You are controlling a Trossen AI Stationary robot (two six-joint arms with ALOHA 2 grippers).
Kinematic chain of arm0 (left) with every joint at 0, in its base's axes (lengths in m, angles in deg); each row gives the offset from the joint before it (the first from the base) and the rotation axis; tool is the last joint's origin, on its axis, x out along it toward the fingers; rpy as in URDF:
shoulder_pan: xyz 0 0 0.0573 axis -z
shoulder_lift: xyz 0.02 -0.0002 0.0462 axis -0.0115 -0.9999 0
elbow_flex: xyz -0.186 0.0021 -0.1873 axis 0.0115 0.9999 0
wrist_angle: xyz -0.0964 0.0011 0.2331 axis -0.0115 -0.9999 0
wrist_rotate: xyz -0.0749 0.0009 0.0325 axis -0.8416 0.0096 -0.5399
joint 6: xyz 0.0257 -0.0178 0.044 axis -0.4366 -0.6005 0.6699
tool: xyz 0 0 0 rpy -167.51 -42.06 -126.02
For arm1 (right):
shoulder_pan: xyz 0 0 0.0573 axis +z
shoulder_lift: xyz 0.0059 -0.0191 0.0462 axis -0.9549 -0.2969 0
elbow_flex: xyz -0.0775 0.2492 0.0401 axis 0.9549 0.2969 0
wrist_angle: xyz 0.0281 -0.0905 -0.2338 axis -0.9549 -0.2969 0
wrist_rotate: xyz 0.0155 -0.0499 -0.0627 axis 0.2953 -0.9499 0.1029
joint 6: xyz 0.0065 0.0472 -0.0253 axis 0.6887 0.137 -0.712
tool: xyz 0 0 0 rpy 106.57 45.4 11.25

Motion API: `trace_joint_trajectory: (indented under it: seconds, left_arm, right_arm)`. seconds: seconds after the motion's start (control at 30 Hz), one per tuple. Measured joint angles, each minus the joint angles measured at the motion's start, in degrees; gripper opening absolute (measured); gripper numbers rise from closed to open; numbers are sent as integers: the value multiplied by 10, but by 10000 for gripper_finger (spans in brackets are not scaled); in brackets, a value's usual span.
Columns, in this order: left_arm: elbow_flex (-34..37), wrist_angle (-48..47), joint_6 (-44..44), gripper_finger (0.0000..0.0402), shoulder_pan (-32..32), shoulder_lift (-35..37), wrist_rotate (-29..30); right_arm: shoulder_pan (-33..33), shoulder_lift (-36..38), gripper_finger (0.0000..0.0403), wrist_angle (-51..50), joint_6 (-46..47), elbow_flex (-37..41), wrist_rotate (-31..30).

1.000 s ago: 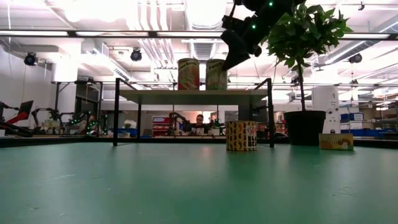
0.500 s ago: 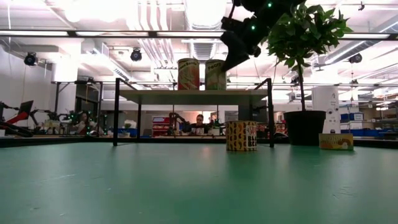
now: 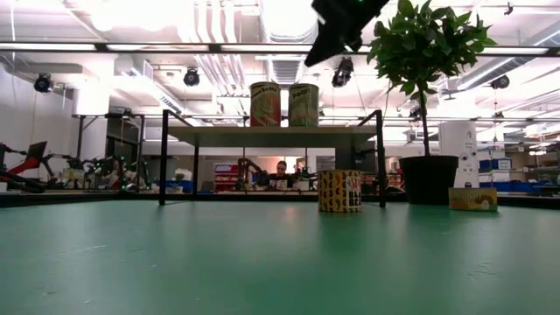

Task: Pick and place cans onto a shelf
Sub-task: Adjust the canned goods on the shelf

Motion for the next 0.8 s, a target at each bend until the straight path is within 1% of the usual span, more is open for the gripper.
trace_joint_trajectory:
  seconds: [0.1, 0.2, 0.27, 0.33, 0.4, 0.57, 0.8]
  left_arm:
    - [0, 15, 6, 0, -46, -9, -14]
    - [0, 42, 20, 0, -108, -19, -34]
    - [0, 63, 23, 0, -154, -25, -70]
    - [0, 78, 24, 0, -199, -34, -120]
    - [1, 77, 24, 0, -237, -41, -151]
    - [1, 83, 22, 0, -296, -65, -158]
    - [1, 108, 26, 0, -341, -92, -157]
  right_arm:
    - [21, 16, 9, -11, -1, 0, 0]
    - [41, 34, 9, -24, 0, 1, -1]
    - [54, 46, 9, -24, 1, 4, -2]
    - [64, 56, 9, -25, 1, 6, -2]
    - [72, 64, 9, -24, 1, 7, -2]
    - [79, 71, 9, -30, -7, 7, -2]
    - [79, 71, 9, -35, -10, 9, -2]
